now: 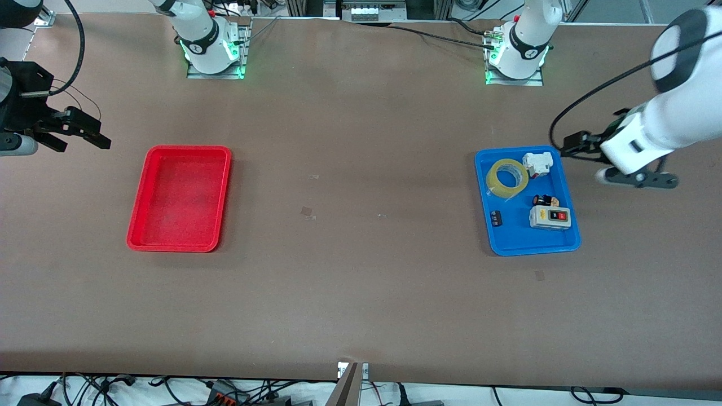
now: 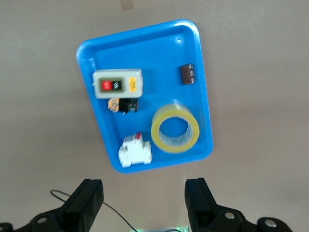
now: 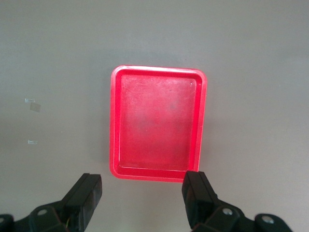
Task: Place and move tape with both arms
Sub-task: 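Reach the left gripper down to the yellow tape roll on the blue tray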
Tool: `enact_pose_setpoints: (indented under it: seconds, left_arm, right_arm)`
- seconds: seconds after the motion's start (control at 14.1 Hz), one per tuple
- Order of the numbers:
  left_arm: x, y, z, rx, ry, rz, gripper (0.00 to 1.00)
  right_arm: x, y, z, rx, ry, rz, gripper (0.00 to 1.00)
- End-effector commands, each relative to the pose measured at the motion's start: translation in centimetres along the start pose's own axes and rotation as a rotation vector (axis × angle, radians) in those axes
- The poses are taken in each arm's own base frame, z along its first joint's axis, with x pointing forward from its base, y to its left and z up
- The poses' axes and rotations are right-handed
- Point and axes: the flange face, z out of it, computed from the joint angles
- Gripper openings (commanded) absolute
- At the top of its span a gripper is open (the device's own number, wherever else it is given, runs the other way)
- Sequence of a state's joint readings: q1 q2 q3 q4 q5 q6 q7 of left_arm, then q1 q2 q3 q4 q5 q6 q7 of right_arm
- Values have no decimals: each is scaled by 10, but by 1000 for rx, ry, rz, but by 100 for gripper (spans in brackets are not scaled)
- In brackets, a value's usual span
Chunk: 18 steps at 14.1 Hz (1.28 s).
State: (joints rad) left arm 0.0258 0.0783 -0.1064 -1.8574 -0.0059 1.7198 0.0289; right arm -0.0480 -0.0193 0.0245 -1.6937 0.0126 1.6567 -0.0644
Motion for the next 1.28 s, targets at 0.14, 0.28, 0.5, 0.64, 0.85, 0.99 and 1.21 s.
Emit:
enact_pose_setpoints:
  seconds: [0.14,0.28,0.5,0.64,0.85,0.99,1.21]
  left_arm:
    - [7,6,122,-16,17,22,100]
    - [20,6,167,-26,-18,24,100]
    - [27,1,196,-34,-42,15,100]
    - [29,-4,214,-40,-70,8,100]
    - [30,-8,226,-45,-93,1,100]
    - [32,-8,235,-42,-108,5,100]
    - [32,-8,250,-48,-132,3,80]
  right_arm:
    - [-3,1,-6,-21,5,-19,100]
    - [-4,2,-5,-39,-2,-20,100]
    - [-5,4,-3,-44,-12,-19,100]
    - [-5,4,-3,-44,-12,-19,100]
    - [-5,2,-4,-44,-12,-21,100]
    - [-5,3,-4,-44,-12,-19,100]
    - [-5,4,-4,-44,-12,-18,100]
